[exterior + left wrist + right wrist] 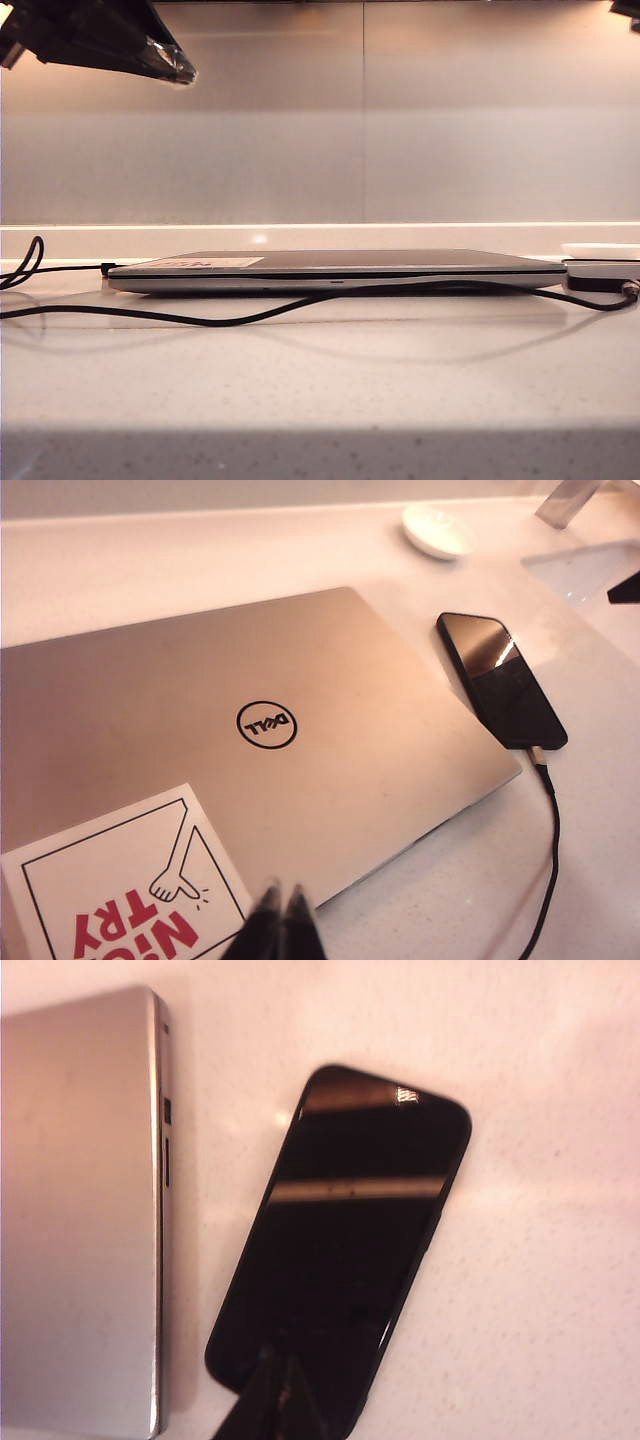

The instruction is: Pick up the charging cable and the phone, plug the charging cable into the charging port on the phone, and finally place them back on the table.

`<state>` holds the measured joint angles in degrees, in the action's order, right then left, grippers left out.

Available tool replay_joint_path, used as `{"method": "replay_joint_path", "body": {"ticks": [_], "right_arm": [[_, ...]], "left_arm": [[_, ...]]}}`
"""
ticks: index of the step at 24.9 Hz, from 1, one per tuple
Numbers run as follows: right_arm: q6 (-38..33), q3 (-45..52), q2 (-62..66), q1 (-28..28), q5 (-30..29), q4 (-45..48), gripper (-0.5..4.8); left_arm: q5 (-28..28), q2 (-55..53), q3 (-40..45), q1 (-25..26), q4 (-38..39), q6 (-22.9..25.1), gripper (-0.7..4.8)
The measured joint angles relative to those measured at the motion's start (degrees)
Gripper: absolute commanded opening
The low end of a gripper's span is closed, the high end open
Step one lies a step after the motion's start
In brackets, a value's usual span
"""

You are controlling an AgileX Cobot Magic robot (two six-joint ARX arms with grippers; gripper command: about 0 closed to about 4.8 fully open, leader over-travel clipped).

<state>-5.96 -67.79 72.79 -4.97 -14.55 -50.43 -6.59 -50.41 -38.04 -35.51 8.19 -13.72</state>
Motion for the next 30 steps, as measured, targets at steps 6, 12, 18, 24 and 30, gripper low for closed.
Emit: {"method": "replay_joint_path", "body": {"ticks": [6,12,18,24,30], "right_arm": [[0.1,15.9,-15.7,0.5,0.6,15.8,-0.04],[0.3,24.7,-24.6,0.4,1.6,21.0,-0.03],[0.2,26.8,-28.4,0.4,2.1,19.1,-0.01],[0.2,26.8,-28.6,0.4,2.3,19.0,-0.01],[0.2,26.8,-28.6,0.4,2.3,19.0,-0.01]], "left_arm": [[0.0,0.4,0.5,0.0,0.5,0.0,-0.06],[0.0,0.5,4.6,0.0,0.5,0.7,-0.06],[0.0,0.5,7.7,0.0,-2.2,1.5,-0.06],[0.0,1.9,11.4,0.0,-9.3,2.5,-0.06],[0.0,4.6,14.0,0.0,-13.7,2.5,-0.06]]}}
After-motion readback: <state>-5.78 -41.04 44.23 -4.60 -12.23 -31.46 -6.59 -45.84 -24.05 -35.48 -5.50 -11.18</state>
